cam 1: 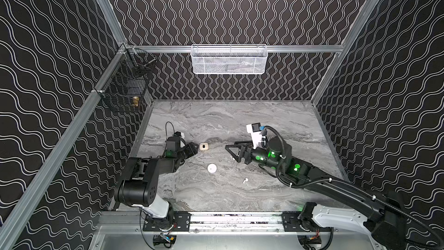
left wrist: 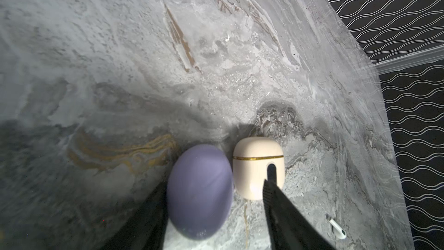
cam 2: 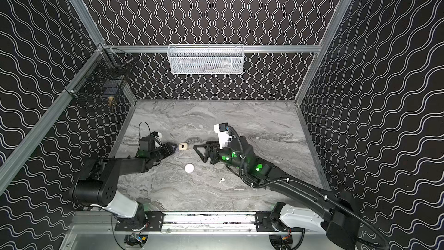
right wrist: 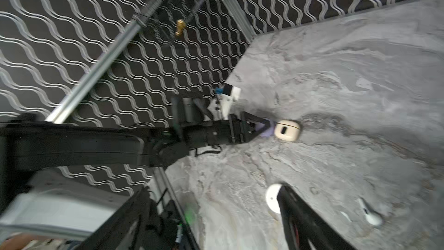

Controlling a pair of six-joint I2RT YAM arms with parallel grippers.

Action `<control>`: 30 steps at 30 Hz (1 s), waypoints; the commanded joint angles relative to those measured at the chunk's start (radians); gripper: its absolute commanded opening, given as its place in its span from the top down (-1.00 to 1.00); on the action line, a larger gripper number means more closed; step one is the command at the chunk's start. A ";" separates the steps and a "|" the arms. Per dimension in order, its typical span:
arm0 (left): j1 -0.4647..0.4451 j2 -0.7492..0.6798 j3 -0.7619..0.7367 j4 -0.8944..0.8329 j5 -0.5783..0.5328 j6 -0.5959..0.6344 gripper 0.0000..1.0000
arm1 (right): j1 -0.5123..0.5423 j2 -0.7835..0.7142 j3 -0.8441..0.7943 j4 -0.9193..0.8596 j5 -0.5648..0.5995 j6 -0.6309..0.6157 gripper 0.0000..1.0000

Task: Insert the wireless bluetooth earbuds into the charging case
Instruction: 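Set the lavender case down with the left gripper while the right gripper moves off, then lower the right gripper onto the white round case and close it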

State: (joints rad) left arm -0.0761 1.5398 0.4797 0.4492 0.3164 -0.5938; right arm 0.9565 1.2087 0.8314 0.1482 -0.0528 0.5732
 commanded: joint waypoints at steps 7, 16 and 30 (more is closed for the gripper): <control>0.007 -0.190 -0.036 -0.086 -0.140 0.064 -0.89 | 0.107 0.408 0.236 -0.254 0.209 -0.126 -0.76; 0.008 -0.545 -0.184 -0.076 -0.321 0.042 -0.97 | 0.189 0.713 0.495 -0.528 0.409 -0.092 -0.74; 0.008 -0.624 -0.206 -0.074 -0.328 0.034 -0.97 | 0.215 0.915 0.666 -0.681 0.421 -0.023 -0.50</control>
State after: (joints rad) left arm -0.0700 0.9192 0.2760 0.3542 -0.0036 -0.5510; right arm 1.1706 2.1166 1.4872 -0.4957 0.3565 0.5224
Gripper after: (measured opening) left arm 0.984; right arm 0.755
